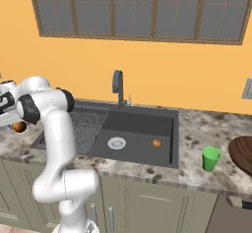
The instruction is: Remove the orange and tangerine from the sink. Then move the bowl and cup from the counter to the sink for washing.
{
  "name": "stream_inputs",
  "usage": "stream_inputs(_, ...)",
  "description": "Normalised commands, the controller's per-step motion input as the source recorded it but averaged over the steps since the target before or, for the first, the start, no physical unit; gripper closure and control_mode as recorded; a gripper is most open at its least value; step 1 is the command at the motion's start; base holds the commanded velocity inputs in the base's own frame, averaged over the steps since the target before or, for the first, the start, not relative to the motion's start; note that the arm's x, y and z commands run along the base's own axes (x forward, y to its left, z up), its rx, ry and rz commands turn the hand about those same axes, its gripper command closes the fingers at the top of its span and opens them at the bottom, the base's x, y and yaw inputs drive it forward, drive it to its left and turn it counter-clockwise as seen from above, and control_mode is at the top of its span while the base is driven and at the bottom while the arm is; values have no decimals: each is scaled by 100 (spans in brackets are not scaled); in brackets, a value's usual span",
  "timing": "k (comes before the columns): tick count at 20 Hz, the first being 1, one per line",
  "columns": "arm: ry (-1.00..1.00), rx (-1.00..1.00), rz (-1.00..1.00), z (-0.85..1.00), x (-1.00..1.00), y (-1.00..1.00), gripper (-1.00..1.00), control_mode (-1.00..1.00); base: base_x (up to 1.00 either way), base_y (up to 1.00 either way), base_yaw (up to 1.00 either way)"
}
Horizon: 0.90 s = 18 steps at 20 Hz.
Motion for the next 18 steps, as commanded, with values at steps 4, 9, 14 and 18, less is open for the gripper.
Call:
stream_inputs(4,0,0,0,-22,4,7,100,-100,0,0,0)
stream_inputs(9,0,0,0,-24,0,0,100,-100,0,0,0)
stream_inputs(14,0,0,0,-23,0,0,100,-100,0,0,0)
stream_inputs(18,0,0,-1,-19,0,-1,-100,-100,0,0,0)
